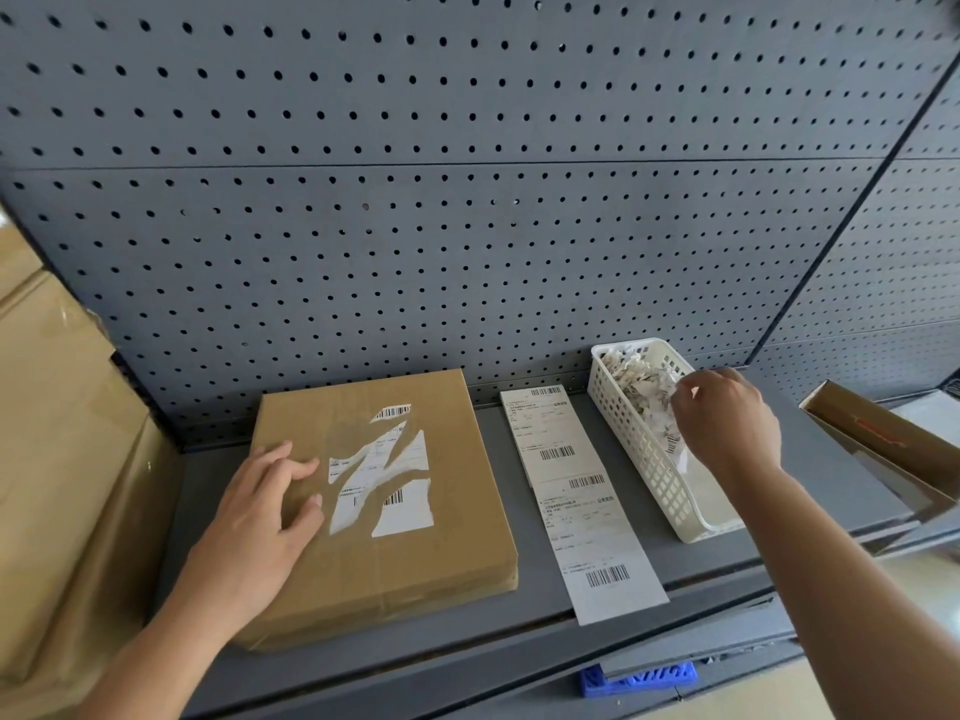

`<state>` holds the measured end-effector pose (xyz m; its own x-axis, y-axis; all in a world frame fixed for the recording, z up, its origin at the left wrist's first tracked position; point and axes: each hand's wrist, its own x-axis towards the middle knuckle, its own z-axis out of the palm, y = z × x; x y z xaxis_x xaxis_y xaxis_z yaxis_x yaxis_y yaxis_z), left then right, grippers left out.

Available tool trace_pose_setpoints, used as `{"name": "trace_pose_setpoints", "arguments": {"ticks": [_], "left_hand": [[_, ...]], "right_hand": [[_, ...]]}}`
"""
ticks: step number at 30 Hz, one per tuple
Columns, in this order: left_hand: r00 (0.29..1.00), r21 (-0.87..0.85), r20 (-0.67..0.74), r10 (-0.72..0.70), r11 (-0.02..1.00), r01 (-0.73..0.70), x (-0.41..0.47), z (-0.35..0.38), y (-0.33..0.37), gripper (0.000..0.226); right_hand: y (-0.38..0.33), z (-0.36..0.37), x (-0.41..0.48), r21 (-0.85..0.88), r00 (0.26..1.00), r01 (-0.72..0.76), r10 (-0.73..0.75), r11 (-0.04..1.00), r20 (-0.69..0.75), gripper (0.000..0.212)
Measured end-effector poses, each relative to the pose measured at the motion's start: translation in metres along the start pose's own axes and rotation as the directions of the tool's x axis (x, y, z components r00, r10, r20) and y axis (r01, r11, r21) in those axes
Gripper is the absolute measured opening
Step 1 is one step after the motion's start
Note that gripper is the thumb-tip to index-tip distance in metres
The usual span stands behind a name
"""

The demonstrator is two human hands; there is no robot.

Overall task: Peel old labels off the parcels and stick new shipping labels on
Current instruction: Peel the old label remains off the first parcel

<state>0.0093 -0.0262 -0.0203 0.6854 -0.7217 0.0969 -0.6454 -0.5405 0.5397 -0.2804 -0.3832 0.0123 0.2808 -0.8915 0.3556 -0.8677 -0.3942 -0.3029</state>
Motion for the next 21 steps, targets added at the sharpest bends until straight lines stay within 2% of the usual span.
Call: {"name": "trace_pose_setpoints", "arguments": {"ticks": [6,13,21], "left_hand": [[1.0,-0.006,0.001,0.008,1.0,-0.008,0.0,0.001,-0.001,0.036],[1.0,-0.022,0.019,0.002,1.0,-0.002,-0.001,-0.001,0.001,0.036],[0.999,-0.017,0.03,-0.014,1.0,0.014,-0.002,-0.003,0.001,0.038]], "right_hand": [[-0.043,-0.004,-0.007,0.204,0.988,0.153,-0.153,0.967,-0.017,0.018],[-0.114,0.014,-0.033,0.368,0.915,0.345,-0.397,0.864,0.076,0.013],[-0.171,0.036,-0.048,0.472,0.834,0.399,-0.525,0.786,0.171,0.022]]}}
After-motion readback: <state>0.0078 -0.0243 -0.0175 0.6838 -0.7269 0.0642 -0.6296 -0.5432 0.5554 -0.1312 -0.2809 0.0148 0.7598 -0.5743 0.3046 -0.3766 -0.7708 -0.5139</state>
